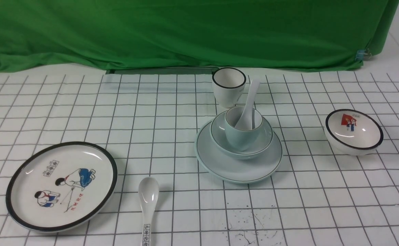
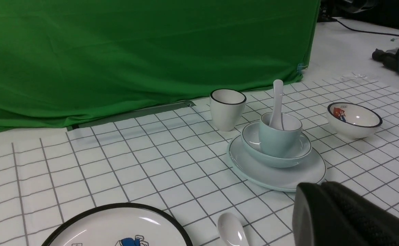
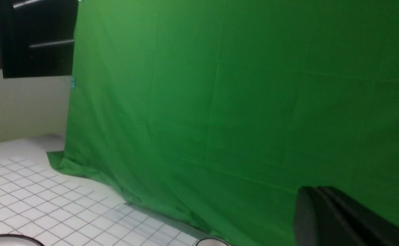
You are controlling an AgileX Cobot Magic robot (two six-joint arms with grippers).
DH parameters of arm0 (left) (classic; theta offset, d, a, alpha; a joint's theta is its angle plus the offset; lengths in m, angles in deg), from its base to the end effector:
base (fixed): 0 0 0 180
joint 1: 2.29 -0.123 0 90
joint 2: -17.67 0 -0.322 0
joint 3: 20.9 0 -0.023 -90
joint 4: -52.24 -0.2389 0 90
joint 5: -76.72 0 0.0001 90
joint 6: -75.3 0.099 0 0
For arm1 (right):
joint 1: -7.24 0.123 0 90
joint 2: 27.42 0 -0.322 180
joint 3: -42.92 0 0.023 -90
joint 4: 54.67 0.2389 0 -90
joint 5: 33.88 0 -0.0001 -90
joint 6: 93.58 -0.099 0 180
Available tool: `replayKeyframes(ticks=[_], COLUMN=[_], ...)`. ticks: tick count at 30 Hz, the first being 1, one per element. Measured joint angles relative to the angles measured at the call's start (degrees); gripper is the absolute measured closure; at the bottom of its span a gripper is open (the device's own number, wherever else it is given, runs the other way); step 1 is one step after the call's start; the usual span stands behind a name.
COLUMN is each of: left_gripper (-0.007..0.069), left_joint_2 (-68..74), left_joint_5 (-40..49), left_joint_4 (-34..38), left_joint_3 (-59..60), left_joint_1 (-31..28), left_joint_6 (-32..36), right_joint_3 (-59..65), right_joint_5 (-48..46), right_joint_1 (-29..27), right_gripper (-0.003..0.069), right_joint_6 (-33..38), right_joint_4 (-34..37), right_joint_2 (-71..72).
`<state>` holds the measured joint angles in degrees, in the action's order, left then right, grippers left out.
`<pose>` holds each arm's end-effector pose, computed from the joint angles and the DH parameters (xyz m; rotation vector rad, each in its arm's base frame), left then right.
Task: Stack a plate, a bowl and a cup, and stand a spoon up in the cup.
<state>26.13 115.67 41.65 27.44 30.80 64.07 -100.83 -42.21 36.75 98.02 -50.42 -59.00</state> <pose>-0.0216 0.0278 0.3113 0.3496 1.6392 -0.3801 0.0294 0.0179 0.4267 -0.4317 1.2648 0.3343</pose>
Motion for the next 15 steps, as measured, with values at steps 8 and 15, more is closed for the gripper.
replayKeyframes(ticks=[8, 15], left_gripper=[0.0656, 0.0656], left_joint_2=[0.0, 0.0], left_joint_5=[-0.2, -0.2], left_joint_4=[0.0, -0.1], left_joint_3=[0.0, 0.0], left_joint_1=[0.0, 0.0], left_joint_6=[0.8, 0.9], right_joint_3=[0.0, 0.0], right_joint_5=[0.2, 0.2], right_joint_1=[0.0, 0.0], right_gripper=[0.0636, 0.0622], right_joint_6=[0.1, 0.1], right_joint_4=[0.0, 0.0], right_joint_2=[0.0, 0.0])
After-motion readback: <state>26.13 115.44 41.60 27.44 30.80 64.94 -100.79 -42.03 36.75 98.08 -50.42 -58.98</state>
